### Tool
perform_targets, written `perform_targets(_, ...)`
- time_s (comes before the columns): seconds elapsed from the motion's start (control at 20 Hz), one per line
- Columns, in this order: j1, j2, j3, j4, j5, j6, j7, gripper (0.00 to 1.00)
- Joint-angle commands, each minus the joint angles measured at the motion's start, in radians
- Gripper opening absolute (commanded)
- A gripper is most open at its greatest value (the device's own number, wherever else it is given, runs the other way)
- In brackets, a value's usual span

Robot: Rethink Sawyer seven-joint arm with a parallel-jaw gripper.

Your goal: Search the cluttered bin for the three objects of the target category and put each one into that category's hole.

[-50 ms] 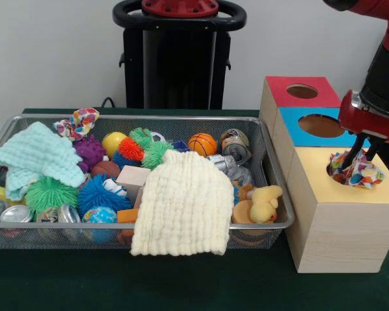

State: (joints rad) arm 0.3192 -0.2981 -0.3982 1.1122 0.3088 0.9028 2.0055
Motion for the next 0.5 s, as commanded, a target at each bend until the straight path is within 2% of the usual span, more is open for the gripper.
perform_targets(0.05,-0.037,-0.004,0.073,0.098,0.042,-0.052,0.247,0.00)
perform_targets(0.5,-0.052,-0.004,0.083,0.109,0.053,-0.070,0.223,0.00)
